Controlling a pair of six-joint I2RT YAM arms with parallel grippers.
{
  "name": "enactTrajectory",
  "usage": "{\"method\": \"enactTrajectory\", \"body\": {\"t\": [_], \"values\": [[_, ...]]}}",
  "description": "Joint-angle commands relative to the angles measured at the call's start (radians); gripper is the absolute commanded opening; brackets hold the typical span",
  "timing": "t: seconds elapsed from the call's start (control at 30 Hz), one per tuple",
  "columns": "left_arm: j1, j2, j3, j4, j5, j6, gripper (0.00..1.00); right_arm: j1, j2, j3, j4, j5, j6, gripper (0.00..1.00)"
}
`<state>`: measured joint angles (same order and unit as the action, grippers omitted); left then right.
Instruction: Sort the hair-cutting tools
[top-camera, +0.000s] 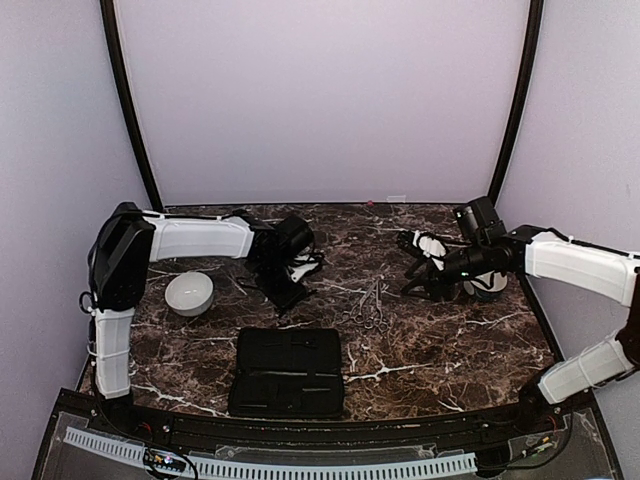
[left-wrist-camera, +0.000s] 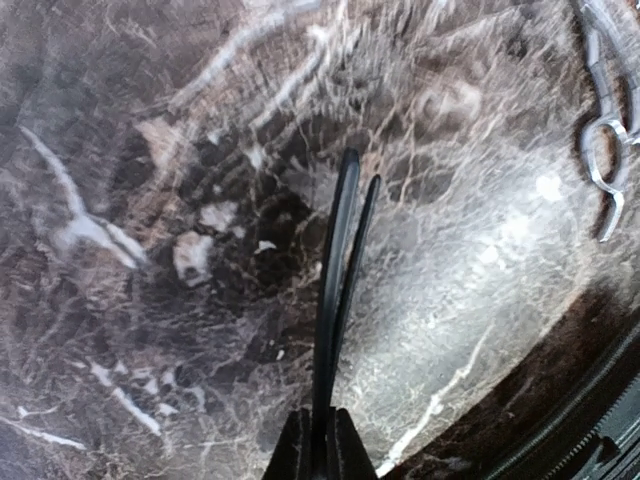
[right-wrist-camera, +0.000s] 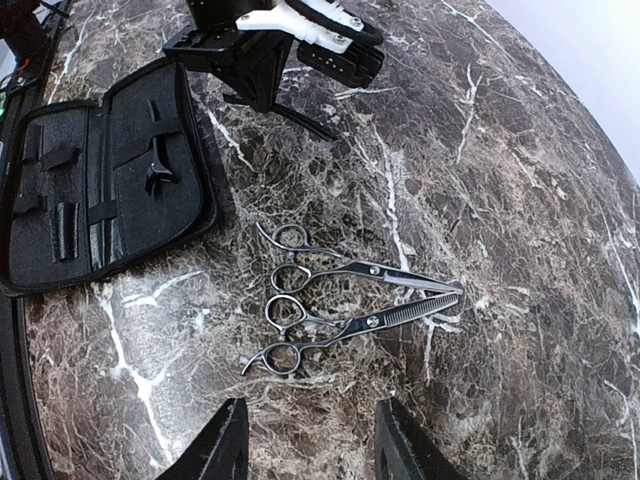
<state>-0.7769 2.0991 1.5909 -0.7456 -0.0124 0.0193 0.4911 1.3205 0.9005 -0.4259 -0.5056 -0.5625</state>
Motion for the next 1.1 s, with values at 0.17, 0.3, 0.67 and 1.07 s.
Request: {"method": "enactTrajectory", "body": {"t": [0.17, 0.3, 0.67, 1.07], "values": [[0.026, -0.371, -0.233, 0.262, -0.082, -0.005, 0.0, 0.186, 0.215, 0.155, -0.033, 0.06, 0.054, 0.42], [0.05, -0.436, -0.291, 0.298, -0.194, 0.022, 0.0, 0.249, 0.375, 0.24, -0.085, -0.062, 0.056, 0.44], [0.074, -0.502, -0.31, 0.304, -0.373, 0.029, 0.0, 0.334, 0.658, 0.538, -0.183, -0.038, 0.099, 0.44], [0.143, -0.6, -0.319, 0.311, -0.34, 0.041, 0.0, 0.406, 0.781, 0.656, -0.274, 0.094, 0.096, 0.36]]}}
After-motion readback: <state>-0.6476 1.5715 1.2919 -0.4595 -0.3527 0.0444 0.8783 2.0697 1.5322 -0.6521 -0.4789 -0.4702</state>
